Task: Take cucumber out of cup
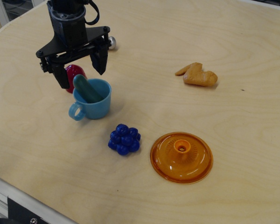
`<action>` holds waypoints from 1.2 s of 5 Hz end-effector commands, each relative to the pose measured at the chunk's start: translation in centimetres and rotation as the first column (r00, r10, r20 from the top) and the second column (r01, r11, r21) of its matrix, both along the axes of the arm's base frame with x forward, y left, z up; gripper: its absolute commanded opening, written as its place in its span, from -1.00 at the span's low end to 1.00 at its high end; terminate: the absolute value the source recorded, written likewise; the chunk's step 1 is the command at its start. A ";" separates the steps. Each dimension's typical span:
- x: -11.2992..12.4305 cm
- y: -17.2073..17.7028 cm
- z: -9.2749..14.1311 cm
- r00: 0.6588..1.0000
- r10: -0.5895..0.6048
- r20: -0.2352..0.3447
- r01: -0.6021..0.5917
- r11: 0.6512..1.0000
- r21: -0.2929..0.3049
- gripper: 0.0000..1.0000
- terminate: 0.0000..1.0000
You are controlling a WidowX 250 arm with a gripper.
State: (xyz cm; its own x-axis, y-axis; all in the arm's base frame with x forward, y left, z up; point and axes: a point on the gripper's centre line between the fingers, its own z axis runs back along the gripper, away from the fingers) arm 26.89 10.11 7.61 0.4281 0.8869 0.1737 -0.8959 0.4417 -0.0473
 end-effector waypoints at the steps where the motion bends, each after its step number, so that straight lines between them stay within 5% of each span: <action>1: 0.8 0.2 -0.6 1.000 0.022 0.005 -0.022 1.000 0.011 1.00 -1.00; 2: 1.3 0.2 -1.2 1.000 0.014 -0.012 -0.014 1.000 0.007 1.00 -1.00; 3: 1.3 0.2 -1.3 1.000 0.031 0.002 -0.031 0.999 0.026 -1.00 -1.00; 6: 0.9 -0.4 0.9 0.999 0.030 0.024 -0.031 0.999 0.033 -1.00 -1.00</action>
